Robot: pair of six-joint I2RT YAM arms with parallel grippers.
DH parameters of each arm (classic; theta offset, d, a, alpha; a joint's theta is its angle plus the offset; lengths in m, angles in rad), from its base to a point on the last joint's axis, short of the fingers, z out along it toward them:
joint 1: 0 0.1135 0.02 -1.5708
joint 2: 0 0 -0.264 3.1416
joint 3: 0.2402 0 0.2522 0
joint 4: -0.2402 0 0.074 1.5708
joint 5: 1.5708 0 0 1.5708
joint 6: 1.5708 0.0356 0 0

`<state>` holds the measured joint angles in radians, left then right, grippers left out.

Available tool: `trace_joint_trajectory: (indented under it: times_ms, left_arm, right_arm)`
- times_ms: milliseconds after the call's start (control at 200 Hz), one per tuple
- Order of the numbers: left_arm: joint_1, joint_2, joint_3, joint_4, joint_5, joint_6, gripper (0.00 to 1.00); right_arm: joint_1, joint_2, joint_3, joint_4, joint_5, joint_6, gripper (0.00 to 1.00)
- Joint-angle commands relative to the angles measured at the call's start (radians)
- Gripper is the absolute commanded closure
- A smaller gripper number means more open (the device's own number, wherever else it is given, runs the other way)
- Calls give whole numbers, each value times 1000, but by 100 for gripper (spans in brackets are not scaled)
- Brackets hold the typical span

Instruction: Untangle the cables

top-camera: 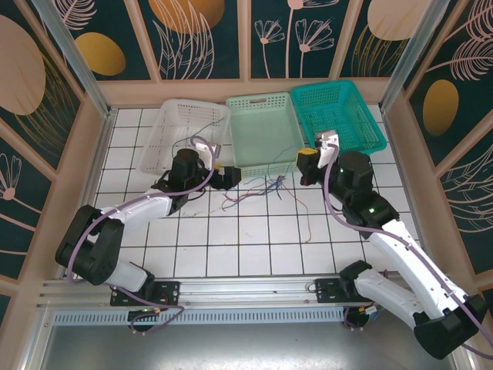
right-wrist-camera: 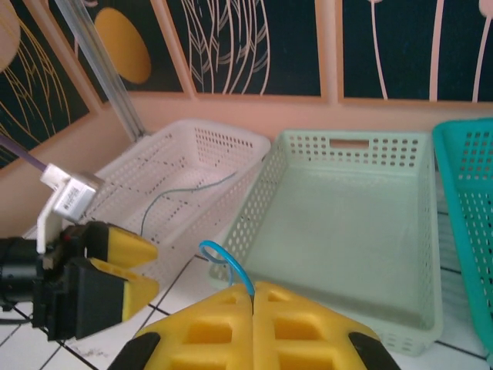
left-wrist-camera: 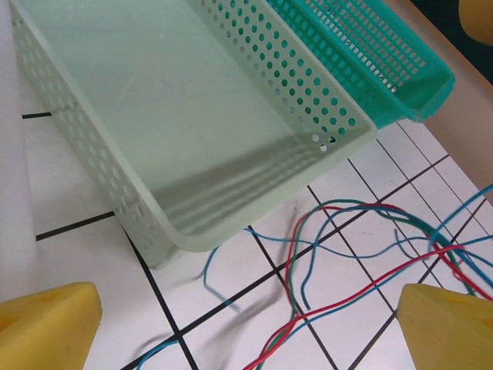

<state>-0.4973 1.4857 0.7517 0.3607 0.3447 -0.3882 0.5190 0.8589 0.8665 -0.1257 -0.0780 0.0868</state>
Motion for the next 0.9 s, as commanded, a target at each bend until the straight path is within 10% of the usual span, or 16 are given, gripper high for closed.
trace_joint_trajectory:
  times_ms: [0,891]
  left_arm:
    - [-9,22,25,39,25,-16,1]
    - [-119,122,149,192,170,41,6]
  right_arm:
    - [6,-15,74,-1,18,-1,100]
    - [12,98,-98,209,-226,128,100]
